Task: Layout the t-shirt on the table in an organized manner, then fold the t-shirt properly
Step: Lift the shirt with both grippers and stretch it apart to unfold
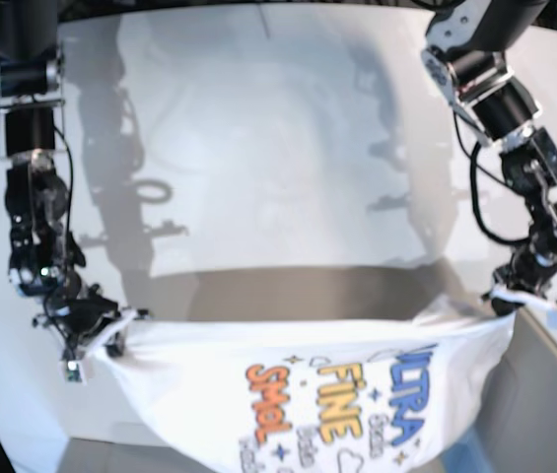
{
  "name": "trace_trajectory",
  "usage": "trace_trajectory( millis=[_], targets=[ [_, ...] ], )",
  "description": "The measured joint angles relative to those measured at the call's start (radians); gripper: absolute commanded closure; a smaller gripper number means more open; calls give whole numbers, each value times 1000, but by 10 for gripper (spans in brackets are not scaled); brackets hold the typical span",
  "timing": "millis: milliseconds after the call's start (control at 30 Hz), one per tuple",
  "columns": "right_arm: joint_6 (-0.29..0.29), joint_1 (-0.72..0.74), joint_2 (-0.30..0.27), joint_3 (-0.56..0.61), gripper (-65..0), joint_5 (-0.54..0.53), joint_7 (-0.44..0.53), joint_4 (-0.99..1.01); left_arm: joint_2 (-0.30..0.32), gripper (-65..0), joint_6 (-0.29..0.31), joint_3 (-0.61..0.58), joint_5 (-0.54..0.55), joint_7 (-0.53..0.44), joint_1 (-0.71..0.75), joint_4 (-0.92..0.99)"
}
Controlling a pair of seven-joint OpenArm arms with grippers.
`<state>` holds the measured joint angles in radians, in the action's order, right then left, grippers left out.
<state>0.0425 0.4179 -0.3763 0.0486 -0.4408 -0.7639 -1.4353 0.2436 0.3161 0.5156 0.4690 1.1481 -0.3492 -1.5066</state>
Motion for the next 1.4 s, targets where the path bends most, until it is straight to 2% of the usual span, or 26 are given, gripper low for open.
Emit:
trace_trajectory(
  millis=[133,333,433,567,733,933,1133,1300,1400],
  targets=[
    [1,-108,3,0,0,1,10,-29,-26,0,-7,9,-27,23,114,4],
    [3,-274,0,-5,0,10,0,-101,-26,0,-3,0,-5,-1,189,-8],
    [-4,-344,5,-47,0,-4,14,-174,-26,0,-6,2,-14,4,248,-24],
    [2,-457,32,-123,0,8,8,-248,-28,0,-3,2,-6,3,334,-135],
    [-5,-583,43,-139,0,7,21,-354,-44,0,-3,4,-6,-3,467,-256],
    [-1,-764,52,-138,0,7,195,-372,-97,0,-2,11,-6,3,568,-308],
    [-1,-871,52,-143,0,6,303,-372,-108,0,5,133,0,3,599,-315],
    [-12,-906,56,-232,0,-4,303,-370,-104,0,129,185,-11,11,599,-314],
    [-13,-903,55,-294,0,-5,316,-370,-108,0,150,186,3,11,632,-314]
  ],
)
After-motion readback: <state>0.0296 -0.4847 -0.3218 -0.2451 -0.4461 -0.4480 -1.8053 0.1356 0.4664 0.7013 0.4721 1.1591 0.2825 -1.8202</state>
